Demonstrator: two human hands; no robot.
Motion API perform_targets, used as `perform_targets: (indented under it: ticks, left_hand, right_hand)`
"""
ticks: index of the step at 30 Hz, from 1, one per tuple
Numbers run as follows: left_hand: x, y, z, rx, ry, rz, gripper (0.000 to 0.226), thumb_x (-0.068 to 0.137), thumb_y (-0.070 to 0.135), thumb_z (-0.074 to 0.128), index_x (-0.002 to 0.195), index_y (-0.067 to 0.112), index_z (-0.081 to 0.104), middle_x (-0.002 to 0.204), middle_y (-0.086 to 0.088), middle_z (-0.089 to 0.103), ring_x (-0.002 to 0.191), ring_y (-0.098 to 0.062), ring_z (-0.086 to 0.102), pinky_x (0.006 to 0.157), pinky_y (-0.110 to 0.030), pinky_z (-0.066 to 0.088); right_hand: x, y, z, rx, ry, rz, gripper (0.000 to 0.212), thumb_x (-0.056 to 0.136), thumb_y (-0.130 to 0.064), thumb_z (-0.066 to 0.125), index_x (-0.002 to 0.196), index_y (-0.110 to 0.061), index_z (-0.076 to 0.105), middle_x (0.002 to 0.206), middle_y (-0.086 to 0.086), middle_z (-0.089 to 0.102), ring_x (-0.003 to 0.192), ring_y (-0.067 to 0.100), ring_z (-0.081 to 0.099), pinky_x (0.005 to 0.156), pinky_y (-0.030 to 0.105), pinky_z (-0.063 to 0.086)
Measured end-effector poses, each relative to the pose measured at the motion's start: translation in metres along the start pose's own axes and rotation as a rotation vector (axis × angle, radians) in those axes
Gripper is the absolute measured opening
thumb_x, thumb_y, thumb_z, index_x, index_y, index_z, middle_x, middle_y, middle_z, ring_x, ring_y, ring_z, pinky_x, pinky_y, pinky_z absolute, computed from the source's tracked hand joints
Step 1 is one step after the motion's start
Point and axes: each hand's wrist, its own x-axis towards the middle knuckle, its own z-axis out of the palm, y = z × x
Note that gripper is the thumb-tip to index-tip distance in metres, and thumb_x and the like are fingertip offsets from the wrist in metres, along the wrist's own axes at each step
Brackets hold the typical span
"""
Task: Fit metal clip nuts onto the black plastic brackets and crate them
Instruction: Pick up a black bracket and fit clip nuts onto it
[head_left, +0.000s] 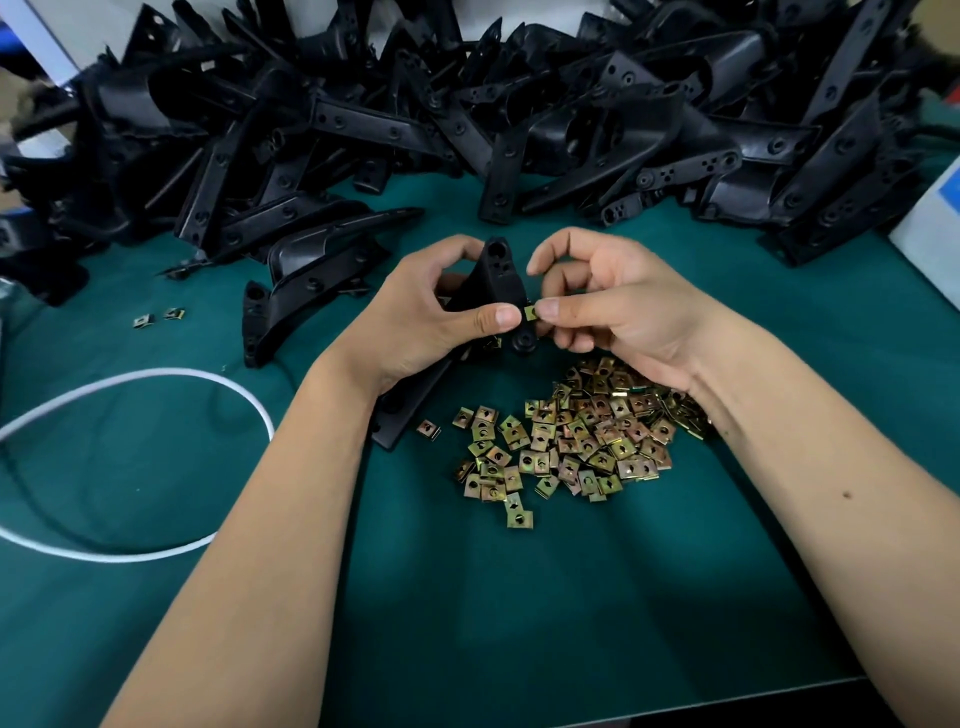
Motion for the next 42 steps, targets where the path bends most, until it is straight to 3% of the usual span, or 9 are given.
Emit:
perform_targets:
  ticks: [5,12,17,20,23,26,30,37,42]
  left_hand:
    - [-0.002,0.004,0.000,-0.026,-0.004,0.011,0.052,0.077,0.043,0.083,0.117,0.015,0.063,0.096,-0.002,0.074,0.082,-0.013,0.068,0.066,-0.022,0.053]
    - [0.001,0.009,0.004,0.047,0.019,0.061,0.049,0.075,0.044,0.086,0.112,0.020,0.065,0.096,-0.002,0.073,0.088,-0.013,0.067,0.079,-0.032,0.055]
    - [0.001,0.007,0.002,0.152,0.104,0.028,0.060,0.069,0.054,0.087,0.113,0.019,0.066,0.102,-0.003,0.075,0.096,-0.026,0.070,0.087,-0.042,0.056]
    - [0.000,0.004,-0.005,0.060,0.154,-0.041,0.060,0.068,0.053,0.088,0.110,0.018,0.065,0.098,0.001,0.076,0.091,-0.021,0.070,0.087,-0.043,0.057]
    - [-0.004,0.001,-0.017,-0.075,0.271,-0.161,0.060,0.064,0.055,0.086,0.107,0.019,0.067,0.094,-0.002,0.078,0.087,-0.022,0.073,0.080,-0.039,0.061]
    - [-0.007,-0.001,-0.026,-0.287,0.371,-0.192,0.029,0.078,0.047,0.080,0.090,0.026,0.066,0.077,0.002,0.069,0.063,-0.018,0.061,0.059,-0.030,0.053]
    - [-0.006,0.000,-0.025,-0.385,0.388,-0.131,0.020,0.090,0.035,0.069,0.091,0.019,0.058,0.079,-0.005,0.062,0.057,-0.023,0.051,0.052,-0.028,0.045]
    - [-0.009,0.002,-0.023,-0.342,0.359,-0.119,0.015,0.100,0.023,0.066,0.090,0.017,0.056,0.067,0.003,0.060,0.052,-0.022,0.050,0.049,-0.025,0.044]
    - [-0.010,0.002,-0.022,-0.291,0.316,-0.127,0.015,0.092,0.031,0.073,0.093,0.021,0.061,0.069,0.004,0.062,0.056,-0.023,0.053,0.055,-0.028,0.046]
  right_hand:
    - [-0.001,0.000,0.002,0.062,-0.026,0.015,0.027,0.093,0.013,0.058,0.110,-0.007,0.054,0.074,0.007,0.055,0.059,0.017,0.054,0.048,0.020,0.038]
    - [0.000,0.001,0.005,0.100,-0.059,0.006,0.026,0.092,0.011,0.060,0.104,-0.010,0.052,0.074,0.006,0.053,0.058,0.015,0.053,0.048,0.019,0.038]
    - [0.003,0.005,0.006,-0.034,0.057,-0.003,0.033,0.092,0.005,0.068,0.120,-0.002,0.052,0.074,0.006,0.057,0.056,0.017,0.057,0.047,0.021,0.040]
    - [0.005,0.008,0.017,-0.099,0.182,-0.047,0.029,0.097,-0.006,0.069,0.121,-0.005,0.053,0.074,0.006,0.065,0.055,0.018,0.058,0.045,0.023,0.040]
    - [0.005,0.011,0.024,-0.324,0.221,-0.080,0.013,0.100,-0.021,0.067,0.103,-0.011,0.060,0.072,0.003,0.071,0.053,0.017,0.059,0.045,0.023,0.040]
    - [-0.001,0.007,0.027,-0.741,0.035,-0.227,0.012,0.094,-0.029,0.073,0.084,-0.023,0.072,0.070,-0.012,0.071,0.061,0.001,0.062,0.060,0.015,0.043]
    - [-0.007,0.005,0.052,-1.027,-0.222,-0.254,0.014,0.083,-0.044,0.081,0.091,-0.033,0.075,0.080,-0.018,0.063,0.077,-0.004,0.058,0.066,0.013,0.039]
    - [-0.008,0.000,0.066,-1.189,-0.225,-0.134,0.022,0.090,-0.043,0.074,0.080,-0.028,0.063,0.088,-0.012,0.057,0.084,0.008,0.057,0.073,0.031,0.046]
    - [-0.008,0.002,0.066,-1.205,-0.118,-0.173,0.025,0.102,-0.040,0.061,0.091,-0.017,0.061,0.092,-0.002,0.061,0.086,0.021,0.060,0.078,0.037,0.048]
